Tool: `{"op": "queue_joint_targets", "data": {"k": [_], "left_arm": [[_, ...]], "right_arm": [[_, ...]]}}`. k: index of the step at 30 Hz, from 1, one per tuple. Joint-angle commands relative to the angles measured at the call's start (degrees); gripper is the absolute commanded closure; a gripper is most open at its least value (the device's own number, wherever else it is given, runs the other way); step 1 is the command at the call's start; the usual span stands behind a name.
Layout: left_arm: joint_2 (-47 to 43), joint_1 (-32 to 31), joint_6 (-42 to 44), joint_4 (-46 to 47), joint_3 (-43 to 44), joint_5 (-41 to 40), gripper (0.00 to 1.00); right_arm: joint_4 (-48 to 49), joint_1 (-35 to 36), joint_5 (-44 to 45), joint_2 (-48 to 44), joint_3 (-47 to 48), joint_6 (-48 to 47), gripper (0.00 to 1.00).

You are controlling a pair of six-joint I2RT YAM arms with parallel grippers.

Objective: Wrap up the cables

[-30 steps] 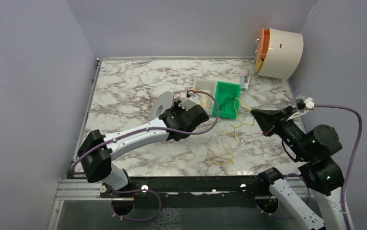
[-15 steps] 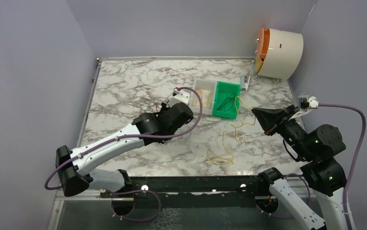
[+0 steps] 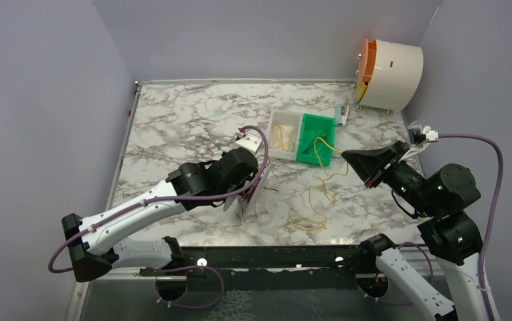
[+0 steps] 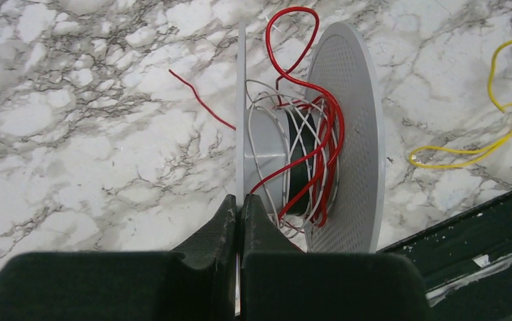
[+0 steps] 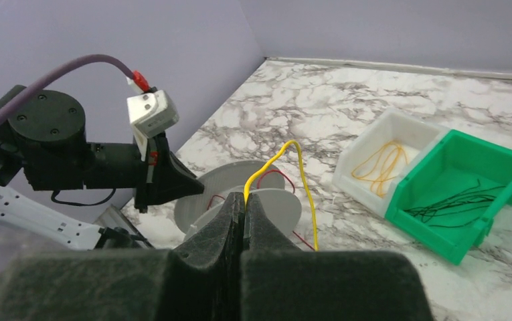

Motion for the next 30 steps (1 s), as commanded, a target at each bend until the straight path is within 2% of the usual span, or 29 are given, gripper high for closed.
{"op": "queue_joint_targets", "data": {"k": [1, 7, 18, 23, 26, 30], "left_arm": [[-0.5, -1.4, -3.9, 1.6, -0.5, 3.0, 1.00], [2.6, -3.0, -7.0, 2.7, -1.5, -1.3, 1.00], [3.7, -3.3, -9.2, 10.7, -4.9, 0.0, 0.99], [3.2, -3.3, -10.6, 12.9, -6.7, 0.3, 0.85], [2.6, -3.3, -11.2, 14.1, -7.3, 0.5, 0.76], [1.7, -3.4, -11.0, 15.4, -7.7, 0.9, 0.71]], "right_arm": [[4.2, 0.2, -6.7, 1.4, 1.0, 4.1, 0.99], [10.0, 0.2, -12.9, 1.9, -2.5, 9.4, 0.99], [25.2, 0.2, -19.2, 0.3, -13.3, 20.5, 0.99], [31.9, 0.3, -20.7, 0.5, -16.3, 26.7, 0.99], [31.8, 0.3, -19.6, 0.3, -17.1, 29.6, 0.99], [30.3, 0.2, -16.4, -1.0, -18.3, 33.6, 0.99]]}}
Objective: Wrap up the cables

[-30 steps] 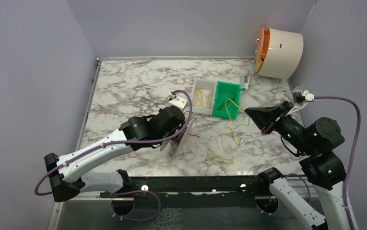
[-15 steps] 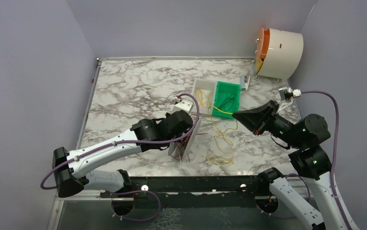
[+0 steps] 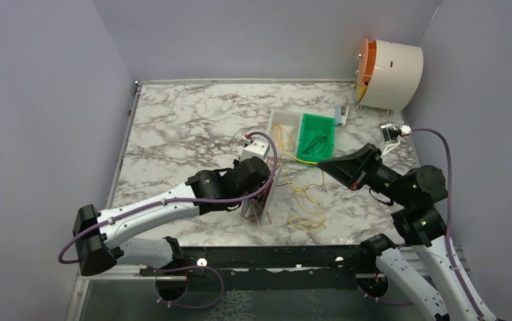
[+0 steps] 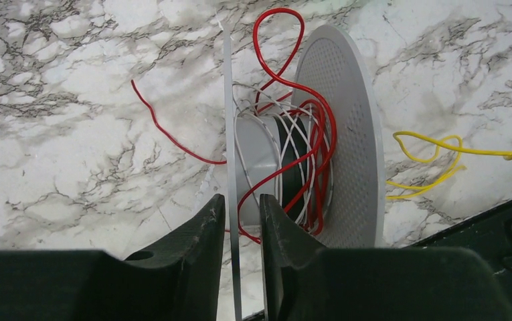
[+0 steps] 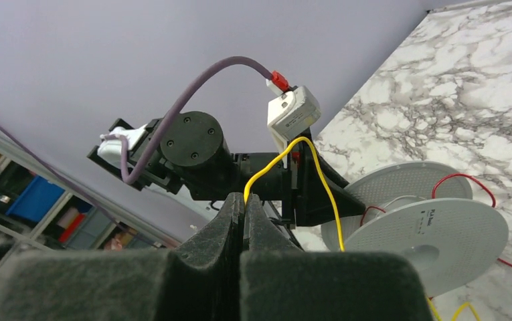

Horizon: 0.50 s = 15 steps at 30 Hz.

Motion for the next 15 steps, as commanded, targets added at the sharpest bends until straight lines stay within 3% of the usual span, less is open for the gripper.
{"op": "queue_joint_targets", "data": {"k": [1, 15], "left_arm": [[-2.1, -0.2, -1.0, 3.4, -0.4, 0.6, 0.70], [-7.4, -0.3, -1.0, 4.3, -2.5, -1.2, 0.50]], "right_arm": [[1.9, 0.2, 2.5, -2.0, -1.4, 6.9, 0.99], [1.6, 0.3, 8.8, -2.6, -4.4, 19.2, 0.99]]}}
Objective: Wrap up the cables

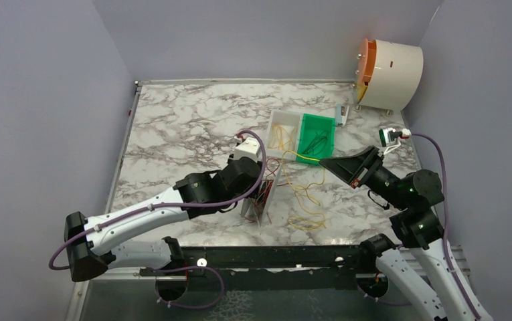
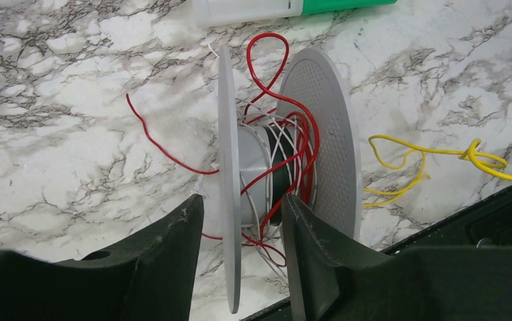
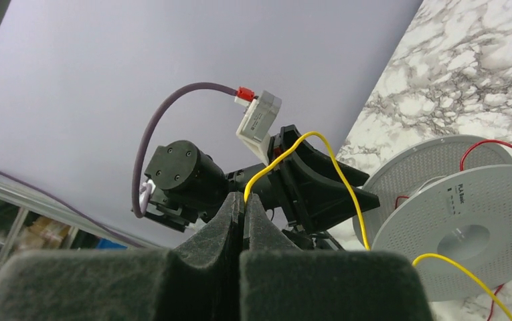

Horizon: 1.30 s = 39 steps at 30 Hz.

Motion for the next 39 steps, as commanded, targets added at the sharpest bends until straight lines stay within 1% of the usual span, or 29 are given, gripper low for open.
{"op": "queue_joint_targets", "data": {"k": [1, 11, 18, 22, 27, 29, 32, 39], "left_arm": [[-3.8, -0.2, -0.2, 1.3, -1.4, -2.0, 0.49], [-13.0, -0.2, 1.5, 5.0, -4.5, -0.4, 0.38], [-14.3, -0.2, 3.0, 6.4, -5.5, 0.4, 0.35], [-14.3, -0.2, 3.7, 6.9, -5.5, 0.1, 0.34], [-15.8, -0.2, 4.8, 6.9, -5.4, -0.4, 0.34], [-17.0, -0.2, 4.9, 6.9, -5.6, -0.3, 0.34], [-18.8, -0.2, 5.0, 6.8, -6.0, 0.5, 0.33], [-21.0, -0.2, 5.0, 7.6, -7.4, 1.1, 0.30]], "right_arm": [[1.6, 0.3, 2.7, 0.3, -1.0, 4.6, 0.99], [5.1, 0.4, 3.9, 4.4, -3.0, 9.2, 0.99], [4.9, 2.1, 7.2, 7.5, -1.3, 10.0, 0.99], [5.5, 6.9, 12.2, 8.8, -1.2, 9.4, 0.99], [5.4, 18.3, 22.3, 12.0, 1.4, 5.7, 0.99], [5.8, 21.6, 25.1, 13.4, 1.9, 5.2, 0.99], [6.3, 23.9, 27.6, 14.0, 2.6, 4.8, 0.99], [2.5, 26.6, 32.6, 13.5, 5.1, 4.8, 0.99]]}}
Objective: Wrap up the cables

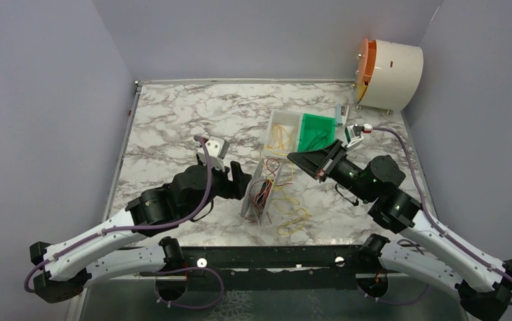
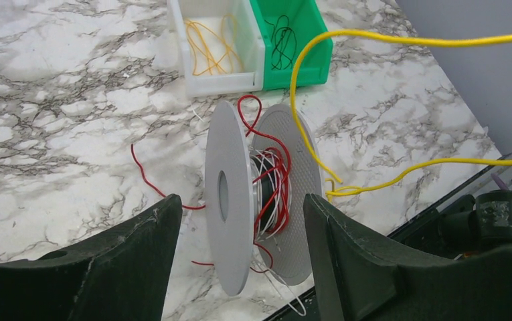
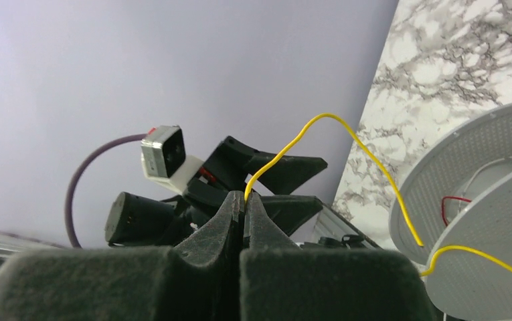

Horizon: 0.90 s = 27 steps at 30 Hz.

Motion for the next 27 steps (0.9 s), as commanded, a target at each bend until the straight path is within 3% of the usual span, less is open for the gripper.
{"op": "queue_joint_targets", "data": {"k": [1, 16, 27], "left_arm": [[-0.6, -0.2, 0.7, 2.4, -1.8, 1.5, 0.29], [3.3, -0.2, 0.4, 8.5, -6.7, 2.0, 0.27], [9.9, -0.2, 1.3, 10.1, -7.3, 3.7, 0.27]], "right_arm": [[-0.7, 1.7, 6.7, -0.9, 1.9, -0.1, 0.99], [4.7, 12.8, 19.9, 4.0, -3.1, 2.3, 0.99], [2.8, 13.9, 24.2, 1.0, -5.7, 3.2, 0.99]]}}
